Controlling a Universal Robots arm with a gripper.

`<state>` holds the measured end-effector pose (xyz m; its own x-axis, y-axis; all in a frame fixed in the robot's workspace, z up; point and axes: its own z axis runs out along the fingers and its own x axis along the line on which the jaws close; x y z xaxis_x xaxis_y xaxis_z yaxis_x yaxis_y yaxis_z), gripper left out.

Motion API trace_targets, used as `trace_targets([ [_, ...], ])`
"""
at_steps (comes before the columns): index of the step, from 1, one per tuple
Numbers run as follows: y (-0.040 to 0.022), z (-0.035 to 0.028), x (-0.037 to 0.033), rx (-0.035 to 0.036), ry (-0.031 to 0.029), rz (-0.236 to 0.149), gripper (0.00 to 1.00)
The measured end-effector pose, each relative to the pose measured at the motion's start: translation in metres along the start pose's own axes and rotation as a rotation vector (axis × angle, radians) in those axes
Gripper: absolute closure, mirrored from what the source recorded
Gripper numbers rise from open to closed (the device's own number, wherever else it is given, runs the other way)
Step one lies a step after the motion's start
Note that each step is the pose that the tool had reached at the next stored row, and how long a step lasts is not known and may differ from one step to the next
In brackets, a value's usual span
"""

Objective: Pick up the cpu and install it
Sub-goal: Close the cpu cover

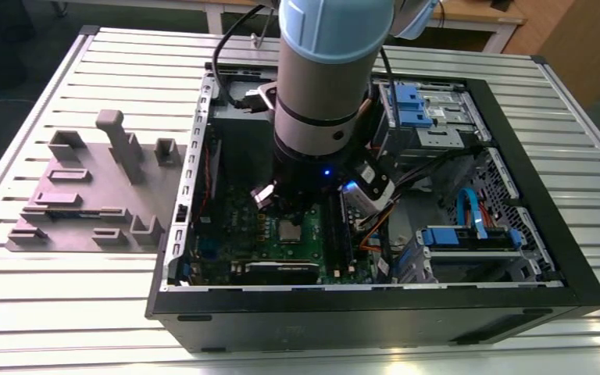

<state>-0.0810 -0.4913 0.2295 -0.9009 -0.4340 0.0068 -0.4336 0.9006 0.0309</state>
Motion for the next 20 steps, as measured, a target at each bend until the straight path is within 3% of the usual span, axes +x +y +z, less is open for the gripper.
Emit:
trace_targets([
  [8,-0.0055,0.0002,-0.0116,-0.0001,-0.0002,0.000,0.89],
  [10,-0.0056,0.0001,-0.0117,0.0001,0.0002,-0.007,0.89],
  [20,-0.0055,0.0002,-0.0118,0.0012,0.0057,-0.184,0.89],
])
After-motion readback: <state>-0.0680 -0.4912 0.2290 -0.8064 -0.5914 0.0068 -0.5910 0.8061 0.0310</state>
